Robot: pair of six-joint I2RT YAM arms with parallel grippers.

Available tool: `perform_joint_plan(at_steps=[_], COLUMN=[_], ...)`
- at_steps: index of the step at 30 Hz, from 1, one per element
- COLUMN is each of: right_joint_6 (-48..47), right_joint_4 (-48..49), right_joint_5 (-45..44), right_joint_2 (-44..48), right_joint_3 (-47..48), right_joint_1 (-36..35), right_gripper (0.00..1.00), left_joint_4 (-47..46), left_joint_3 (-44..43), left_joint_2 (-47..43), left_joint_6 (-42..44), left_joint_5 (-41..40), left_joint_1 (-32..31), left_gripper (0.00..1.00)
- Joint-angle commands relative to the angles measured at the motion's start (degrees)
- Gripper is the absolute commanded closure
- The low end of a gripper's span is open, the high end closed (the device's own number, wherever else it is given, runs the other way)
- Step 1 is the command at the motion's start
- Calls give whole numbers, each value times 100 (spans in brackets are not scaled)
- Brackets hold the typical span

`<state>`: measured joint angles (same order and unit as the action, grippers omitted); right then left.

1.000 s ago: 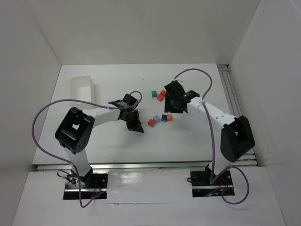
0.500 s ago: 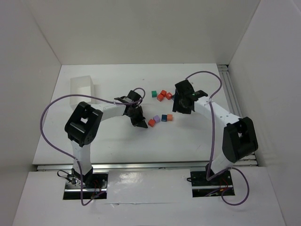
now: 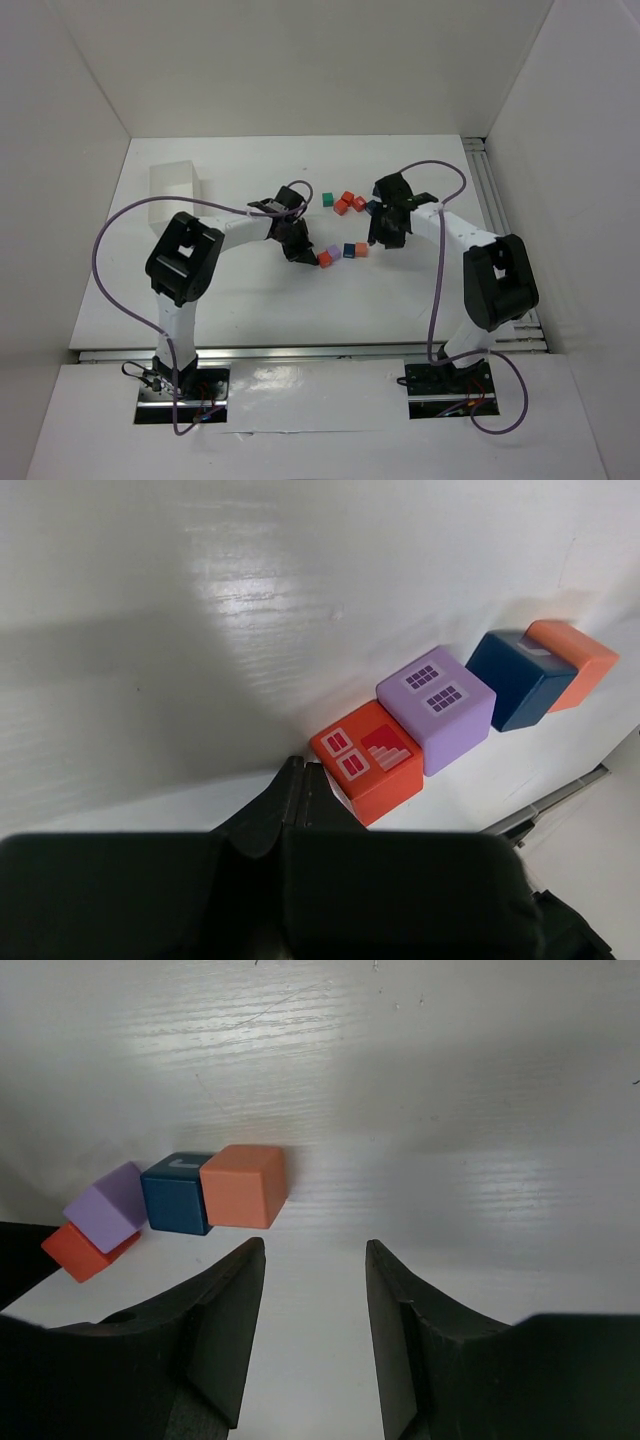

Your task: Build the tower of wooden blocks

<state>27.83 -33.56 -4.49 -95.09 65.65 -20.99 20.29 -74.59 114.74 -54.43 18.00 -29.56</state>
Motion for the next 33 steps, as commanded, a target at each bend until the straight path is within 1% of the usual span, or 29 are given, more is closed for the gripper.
perform_joint_plan(at_steps=[1,7,8,10,12,17,22,25,33], right_joint_6=[99,266,266,266,266,266,56,-6,-164], right_joint_4=[385,588,588,640,640,640,693,632,632], right_joint_5=[124,124,124,124,124,124,413,414,599], right_joint_2=[-10,-124,-124,-177,-238,-423,-721,-870,-1037], right_joint_3=[-60,-192,-193,-193,-193,-193,-79,-26,97], right_joint_1=[174,350,350,412,412,412,412,359,245], right_gripper=[49,52,55,55,57,57,59,59,59], left_joint_4=[71,133,133,133,133,185,185,238,291], left_joint_3=[-231,-284,-284,-345,-407,-460,-565,-636,-741], left_joint_2=[101,154,154,154,206,207,260,260,374], left_joint_6=[-85,-32,-84,-85,-85,-85,-85,-32,-32], left_joint_5=[-42,-104,-104,-104,-104,-156,-156,-156,-156], left_joint_1=[3,3,3,3,3,3,3,3,56], left_gripper=[100,100,100,100,100,100,100,100,100])
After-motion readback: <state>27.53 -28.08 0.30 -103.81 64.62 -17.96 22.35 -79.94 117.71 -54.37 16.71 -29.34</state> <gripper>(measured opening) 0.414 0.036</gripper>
